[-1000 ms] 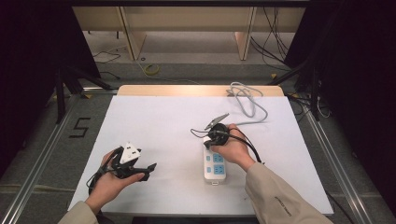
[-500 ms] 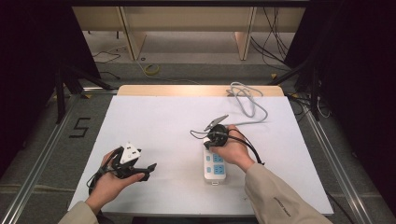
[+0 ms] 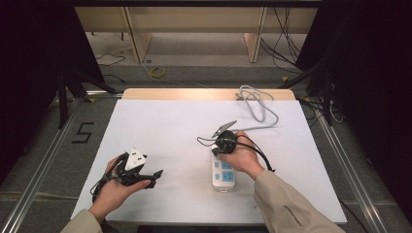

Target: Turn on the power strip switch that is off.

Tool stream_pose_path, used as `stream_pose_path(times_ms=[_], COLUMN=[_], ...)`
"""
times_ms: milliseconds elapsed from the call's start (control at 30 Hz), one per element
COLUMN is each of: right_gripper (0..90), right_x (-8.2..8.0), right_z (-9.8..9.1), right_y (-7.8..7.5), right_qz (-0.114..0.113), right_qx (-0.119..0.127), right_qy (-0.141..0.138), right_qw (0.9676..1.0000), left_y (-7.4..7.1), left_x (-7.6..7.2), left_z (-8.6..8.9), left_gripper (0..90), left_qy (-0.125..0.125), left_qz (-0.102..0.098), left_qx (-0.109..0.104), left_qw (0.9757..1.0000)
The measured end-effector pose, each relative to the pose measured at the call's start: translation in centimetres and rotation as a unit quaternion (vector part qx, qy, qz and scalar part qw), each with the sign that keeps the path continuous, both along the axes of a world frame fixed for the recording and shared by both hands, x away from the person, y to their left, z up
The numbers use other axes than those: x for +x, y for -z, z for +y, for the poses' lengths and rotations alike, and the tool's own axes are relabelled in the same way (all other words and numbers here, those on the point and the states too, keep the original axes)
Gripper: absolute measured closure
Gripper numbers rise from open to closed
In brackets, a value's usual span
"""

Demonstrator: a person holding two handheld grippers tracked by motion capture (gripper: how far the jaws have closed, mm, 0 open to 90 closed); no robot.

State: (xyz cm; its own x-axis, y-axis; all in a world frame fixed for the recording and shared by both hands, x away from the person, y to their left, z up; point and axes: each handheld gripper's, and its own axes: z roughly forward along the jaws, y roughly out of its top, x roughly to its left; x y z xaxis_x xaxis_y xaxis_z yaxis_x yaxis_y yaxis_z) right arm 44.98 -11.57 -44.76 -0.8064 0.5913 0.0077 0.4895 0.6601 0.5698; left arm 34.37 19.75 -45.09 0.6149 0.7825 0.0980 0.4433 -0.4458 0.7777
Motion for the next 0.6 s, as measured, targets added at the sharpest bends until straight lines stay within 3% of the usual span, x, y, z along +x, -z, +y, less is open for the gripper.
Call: stream_pose_path(times_ms=[100, 600], right_gripper=[90.0, 90.0], right_x=[0.12, 0.09], right_z=[-0.16, -0.02], right_y=[0.02, 0.10], right_qz=[0.007, -0.001], right_qx=[0.007, 0.006], right_qy=[0.005, 0.015], right_qw=[0.9999, 0.9999], left_y=[0.00, -0.01], left_x=[0.00, -0.02], left_z=[0.02, -0.01], left_gripper=[23.1, 23.1], left_qy=[0.000, 0.001], left_qz=[0.000, 0.000], left_qx=[0.000, 0.001], left_qw=[1.0000, 1.0000])
